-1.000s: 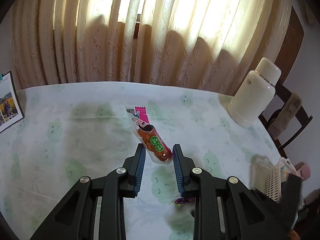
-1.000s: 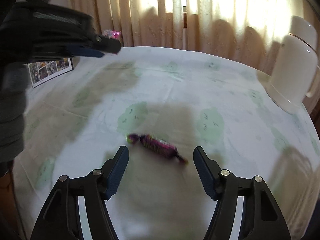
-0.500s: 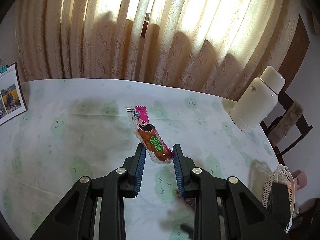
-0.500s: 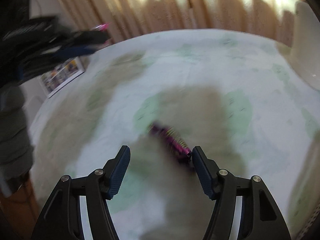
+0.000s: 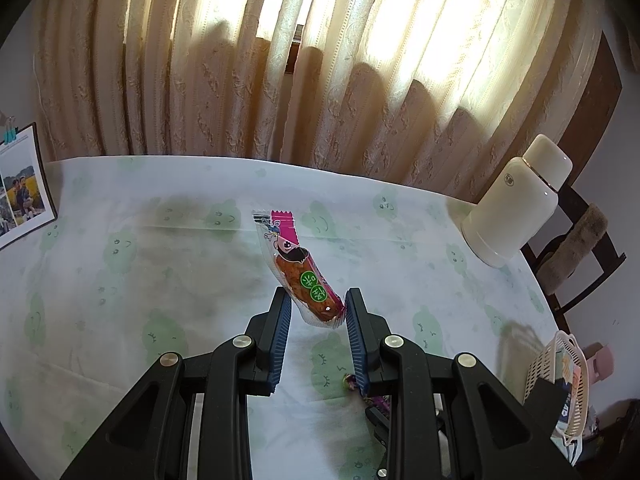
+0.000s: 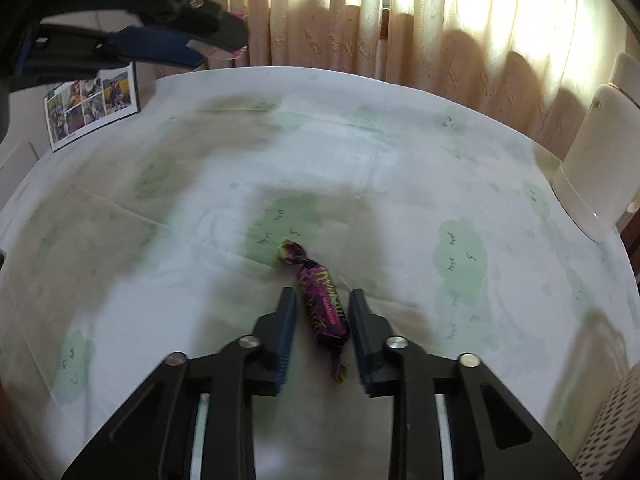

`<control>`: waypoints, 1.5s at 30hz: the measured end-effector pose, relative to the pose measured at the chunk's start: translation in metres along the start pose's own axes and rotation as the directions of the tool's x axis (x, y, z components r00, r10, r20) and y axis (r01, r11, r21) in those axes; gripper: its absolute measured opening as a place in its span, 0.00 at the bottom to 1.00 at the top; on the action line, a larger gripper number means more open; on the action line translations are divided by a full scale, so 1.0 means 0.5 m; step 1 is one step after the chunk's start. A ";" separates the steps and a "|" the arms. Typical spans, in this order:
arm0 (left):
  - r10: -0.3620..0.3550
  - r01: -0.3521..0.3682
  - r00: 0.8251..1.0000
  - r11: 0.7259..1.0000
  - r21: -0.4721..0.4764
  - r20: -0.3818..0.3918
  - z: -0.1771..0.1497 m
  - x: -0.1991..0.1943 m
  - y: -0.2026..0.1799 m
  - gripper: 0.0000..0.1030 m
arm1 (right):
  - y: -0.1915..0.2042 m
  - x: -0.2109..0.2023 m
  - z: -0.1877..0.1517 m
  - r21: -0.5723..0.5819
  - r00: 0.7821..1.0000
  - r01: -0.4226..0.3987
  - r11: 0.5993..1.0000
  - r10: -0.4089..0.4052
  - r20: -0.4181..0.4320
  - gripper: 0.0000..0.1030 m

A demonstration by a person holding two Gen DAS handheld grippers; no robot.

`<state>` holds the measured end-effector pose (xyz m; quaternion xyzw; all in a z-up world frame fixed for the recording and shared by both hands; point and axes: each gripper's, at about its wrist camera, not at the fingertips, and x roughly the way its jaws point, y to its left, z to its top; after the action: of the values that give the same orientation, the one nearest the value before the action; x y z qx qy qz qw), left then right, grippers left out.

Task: Organize snacks
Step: 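Grasp the purple-wrapped candy with the right tool while the left tool holds the pink candy, then carry the purple candy into the basket and open the right tool while the left tool holds the pink candy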

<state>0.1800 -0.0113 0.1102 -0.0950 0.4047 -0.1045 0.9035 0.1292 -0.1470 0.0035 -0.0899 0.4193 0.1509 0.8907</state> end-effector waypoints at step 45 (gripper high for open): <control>-0.105 0.099 0.994 0.984 0.147 0.038 -0.034 -0.087 -0.126 0.24 | -0.346 -0.427 -0.248 0.612 0.910 0.187 0.769 -0.370 0.187 0.16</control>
<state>0.1317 -0.0615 0.1461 -0.0522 0.3701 -0.1775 0.9104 -0.0294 -0.3862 0.0962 0.1482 0.2882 -0.1079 0.9398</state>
